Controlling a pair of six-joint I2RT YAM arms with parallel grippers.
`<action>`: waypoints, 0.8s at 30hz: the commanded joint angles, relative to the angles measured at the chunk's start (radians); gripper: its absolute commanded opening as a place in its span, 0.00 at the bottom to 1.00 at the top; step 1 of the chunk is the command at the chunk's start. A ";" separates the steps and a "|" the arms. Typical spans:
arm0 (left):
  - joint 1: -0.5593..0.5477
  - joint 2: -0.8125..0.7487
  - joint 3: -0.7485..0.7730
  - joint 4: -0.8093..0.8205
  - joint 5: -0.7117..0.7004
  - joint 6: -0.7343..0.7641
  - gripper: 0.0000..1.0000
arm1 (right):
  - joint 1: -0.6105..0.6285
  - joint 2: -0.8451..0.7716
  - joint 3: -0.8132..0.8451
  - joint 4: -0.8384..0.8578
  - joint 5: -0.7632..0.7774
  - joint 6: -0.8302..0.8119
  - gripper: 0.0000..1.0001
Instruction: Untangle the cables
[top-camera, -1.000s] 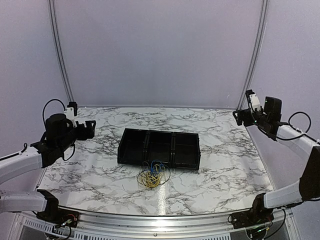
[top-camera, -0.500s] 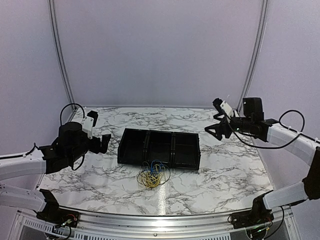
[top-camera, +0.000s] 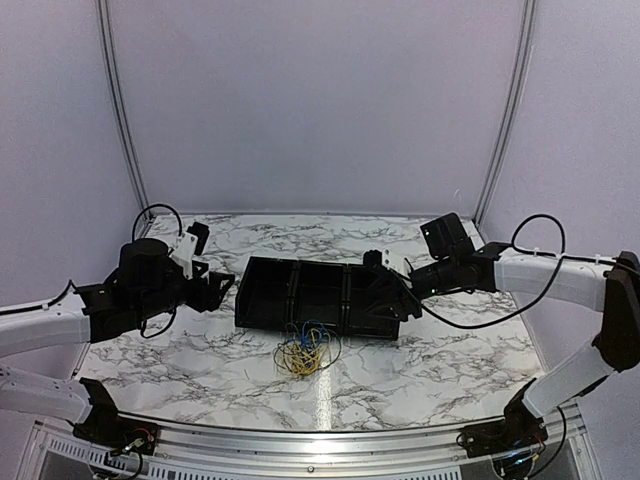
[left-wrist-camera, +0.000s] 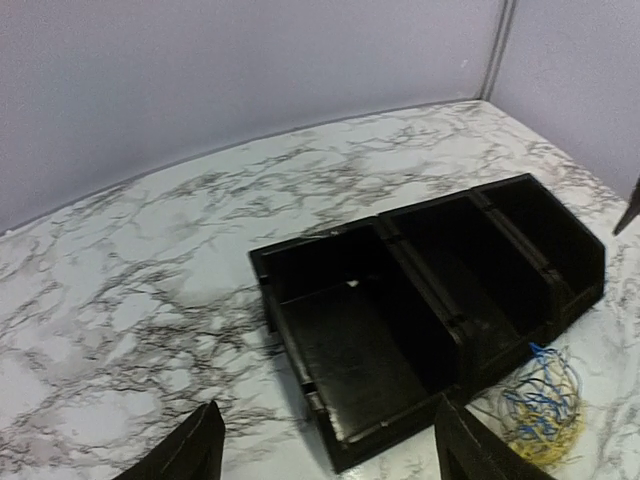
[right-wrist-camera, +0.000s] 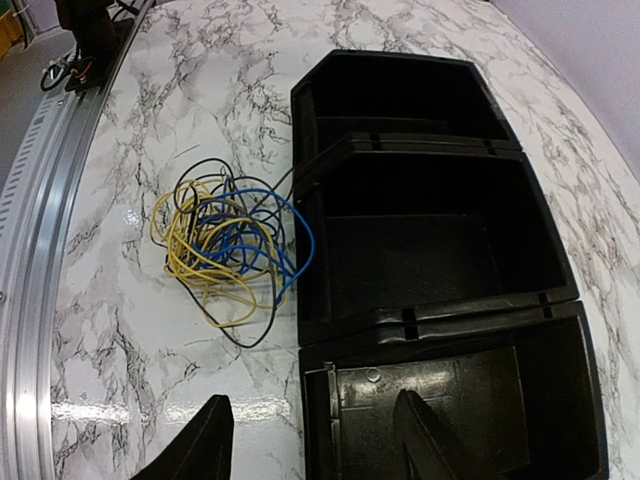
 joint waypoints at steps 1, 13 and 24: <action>-0.048 -0.022 -0.001 0.011 0.290 -0.097 0.73 | 0.019 -0.006 -0.045 0.023 -0.025 -0.034 0.55; -0.292 0.208 0.165 -0.119 0.193 -0.200 0.46 | 0.019 -0.012 -0.093 0.053 0.029 -0.090 0.55; -0.355 0.497 0.433 -0.324 0.171 -0.323 0.27 | 0.019 0.003 -0.091 0.042 0.043 -0.107 0.54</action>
